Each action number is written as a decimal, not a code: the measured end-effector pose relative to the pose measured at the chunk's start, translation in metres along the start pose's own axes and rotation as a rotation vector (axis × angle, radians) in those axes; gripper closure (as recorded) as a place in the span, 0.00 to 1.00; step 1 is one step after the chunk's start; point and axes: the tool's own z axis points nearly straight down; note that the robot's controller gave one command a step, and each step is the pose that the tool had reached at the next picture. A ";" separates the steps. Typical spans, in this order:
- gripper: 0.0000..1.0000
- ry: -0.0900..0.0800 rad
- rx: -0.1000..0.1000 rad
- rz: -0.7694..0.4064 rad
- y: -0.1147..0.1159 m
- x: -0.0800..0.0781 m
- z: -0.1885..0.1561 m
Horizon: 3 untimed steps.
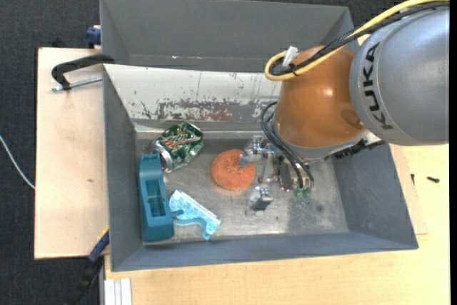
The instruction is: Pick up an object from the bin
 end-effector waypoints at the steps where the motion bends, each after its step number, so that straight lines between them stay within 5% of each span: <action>1: 0.00 0.000 0.000 0.000 0.000 0.000 0.000; 2: 0.00 -0.009 0.000 -0.091 0.004 -0.042 0.023; 3: 1.00 -0.025 -0.005 0.028 -0.016 -0.052 0.091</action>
Offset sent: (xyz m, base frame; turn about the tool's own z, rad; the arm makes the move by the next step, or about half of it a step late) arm 0.0942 0.0068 -0.0588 -0.2084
